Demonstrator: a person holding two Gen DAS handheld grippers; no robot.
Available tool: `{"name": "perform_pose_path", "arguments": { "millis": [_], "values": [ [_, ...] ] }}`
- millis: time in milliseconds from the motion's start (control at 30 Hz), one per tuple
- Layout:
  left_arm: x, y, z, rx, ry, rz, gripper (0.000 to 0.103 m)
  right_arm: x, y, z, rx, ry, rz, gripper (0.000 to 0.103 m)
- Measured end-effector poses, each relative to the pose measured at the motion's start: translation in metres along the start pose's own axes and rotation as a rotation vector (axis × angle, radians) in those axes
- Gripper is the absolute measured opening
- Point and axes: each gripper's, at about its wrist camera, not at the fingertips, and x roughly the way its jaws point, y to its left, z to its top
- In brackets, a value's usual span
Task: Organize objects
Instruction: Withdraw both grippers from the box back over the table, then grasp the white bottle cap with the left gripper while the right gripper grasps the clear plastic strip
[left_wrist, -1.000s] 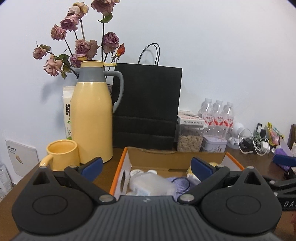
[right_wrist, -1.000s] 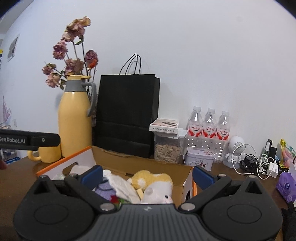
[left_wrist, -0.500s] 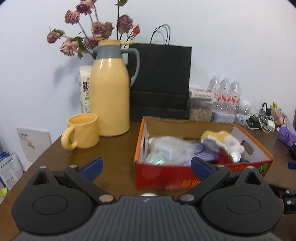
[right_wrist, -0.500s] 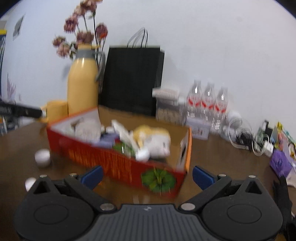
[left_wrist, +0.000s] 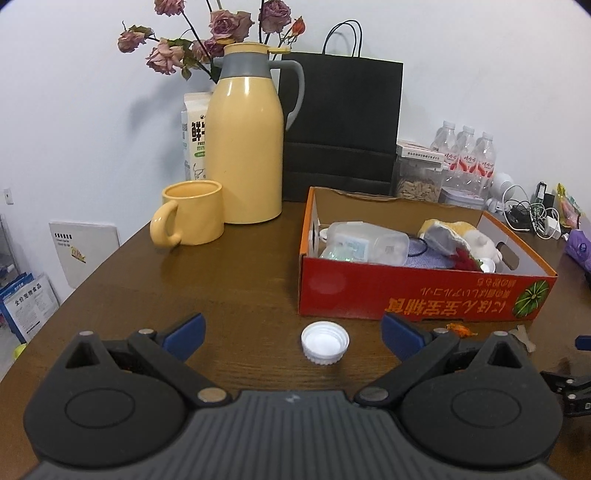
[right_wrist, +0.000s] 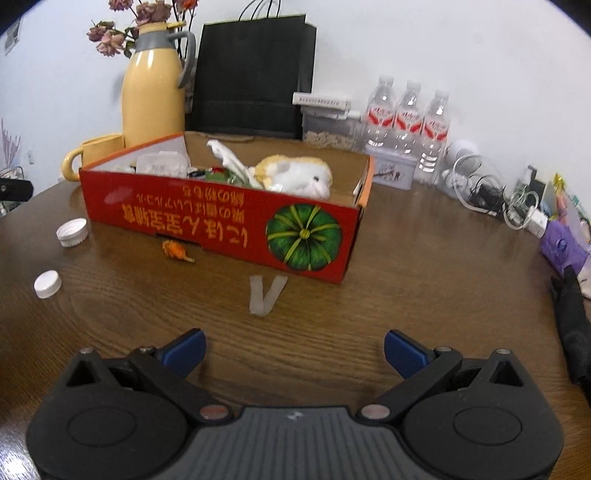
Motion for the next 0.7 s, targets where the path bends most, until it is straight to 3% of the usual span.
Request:
{"name": "perform_pose_path", "arguments": {
  "millis": [100,233,400,467,533,700],
  "values": [
    [0.0,0.001,-0.002,-0.006,0.006,0.003,0.103,0.007,0.0,0.004,0.021,0.012,0.02,0.102],
    [0.002,0.0,-0.003,-0.011,0.017,0.003,0.103,0.02,0.0,0.013,0.054,0.015,0.043,0.081],
    [0.006,-0.001,-0.004,-0.022,0.028,0.001,0.103,0.029,0.004,0.023,0.085,-0.005,0.052,0.045],
    [0.008,-0.002,-0.005,-0.022,0.029,-0.003,0.103,0.029,0.006,0.024,0.089,-0.011,0.05,0.021],
    [0.01,-0.004,-0.006,-0.022,0.032,-0.006,0.103,0.027,0.006,0.024,0.092,-0.014,0.045,0.007],
    [0.014,-0.007,-0.008,-0.023,0.043,-0.007,0.103,0.025,0.005,0.023,0.094,-0.024,0.041,0.005]
  ]
}}
